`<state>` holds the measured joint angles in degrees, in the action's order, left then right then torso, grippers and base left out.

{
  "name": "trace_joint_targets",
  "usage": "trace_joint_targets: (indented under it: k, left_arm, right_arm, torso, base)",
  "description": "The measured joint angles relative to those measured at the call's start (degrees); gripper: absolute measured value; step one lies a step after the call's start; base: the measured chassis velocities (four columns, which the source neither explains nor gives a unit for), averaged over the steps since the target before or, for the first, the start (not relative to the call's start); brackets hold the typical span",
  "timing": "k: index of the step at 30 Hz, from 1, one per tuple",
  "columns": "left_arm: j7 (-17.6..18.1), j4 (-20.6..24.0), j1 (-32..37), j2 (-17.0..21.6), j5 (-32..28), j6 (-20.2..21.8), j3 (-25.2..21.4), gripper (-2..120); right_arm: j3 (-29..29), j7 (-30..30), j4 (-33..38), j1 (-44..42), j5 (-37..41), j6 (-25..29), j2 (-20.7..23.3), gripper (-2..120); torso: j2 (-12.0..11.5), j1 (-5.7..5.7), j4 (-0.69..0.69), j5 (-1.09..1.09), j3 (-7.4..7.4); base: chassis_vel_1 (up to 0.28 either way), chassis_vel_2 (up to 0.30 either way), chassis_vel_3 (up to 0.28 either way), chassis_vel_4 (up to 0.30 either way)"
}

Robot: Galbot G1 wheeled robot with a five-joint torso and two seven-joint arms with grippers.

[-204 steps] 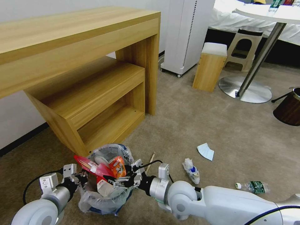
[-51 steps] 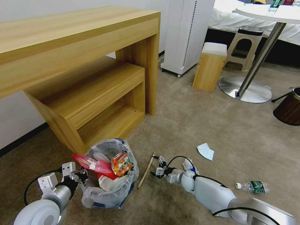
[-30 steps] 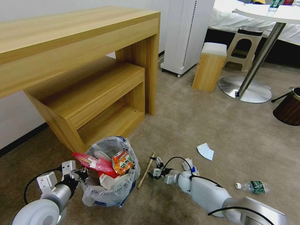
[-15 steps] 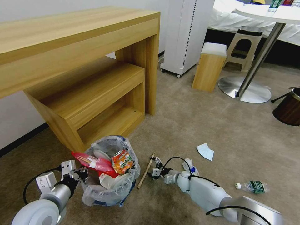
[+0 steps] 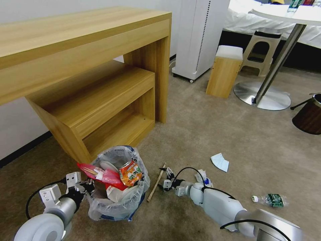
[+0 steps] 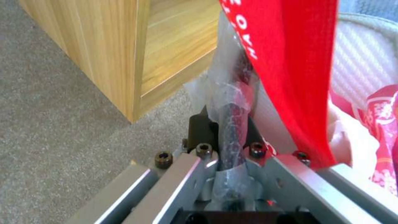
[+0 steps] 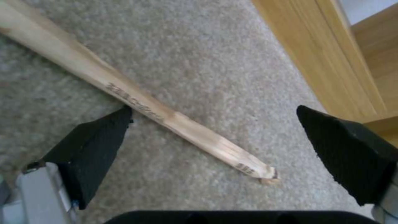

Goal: Pick up the trash bin and place the garbage on the floor into it.

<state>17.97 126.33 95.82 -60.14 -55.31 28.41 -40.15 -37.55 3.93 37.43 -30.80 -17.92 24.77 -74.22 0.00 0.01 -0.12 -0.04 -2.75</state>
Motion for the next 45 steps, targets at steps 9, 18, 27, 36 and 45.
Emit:
trace_joint_targets:
  k: [9,18,27,36,45]
  left_arm:
    - [-0.07,0.05,0.08,-0.28,0.21,-0.05,0.24,0]
    - [-0.08,0.34,0.30,-0.36,0.24,-0.06,0.12,0]
    - [-0.11,0.50,0.38,-0.50,0.43,-0.07,0.20,0]
    - [-0.12,0.38,0.30,-0.48,0.42,-0.13,0.28,0]
    - [-0.19,-0.08,0.00,-0.46,0.41,-0.32,0.46,0]
  right_arm:
    - [0.02,-0.05,0.19,0.31,0.32,-0.10,0.16,99]
    - [0.09,-0.05,0.22,0.28,0.33,-0.07,0.16,99]
    - [0.20,0.05,0.20,-0.13,0.27,0.02,0.30,99]
    - [0.12,0.14,-1.00,0.08,0.01,0.23,-0.46,99]
    - [0.13,0.43,-1.61,0.28,-0.13,0.45,-0.81,96]
  torso:
    - [0.00,0.00,-0.01,0.00,0.01]
    - [0.00,0.00,-0.01,0.00,0.01]
    - [0.00,0.00,-0.01,0.00,0.02]
    - [0.00,0.00,-0.01,-0.01,0.02]
    - [0.00,0.00,-0.01,0.00,0.02]
  base:
    - [0.000,0.000,0.000,0.000]
    - [0.000,0.000,0.000,0.000]
    - [0.000,0.000,0.000,0.000]
    - [0.000,0.000,0.000,0.000]
    - [0.000,0.000,0.000,0.000]
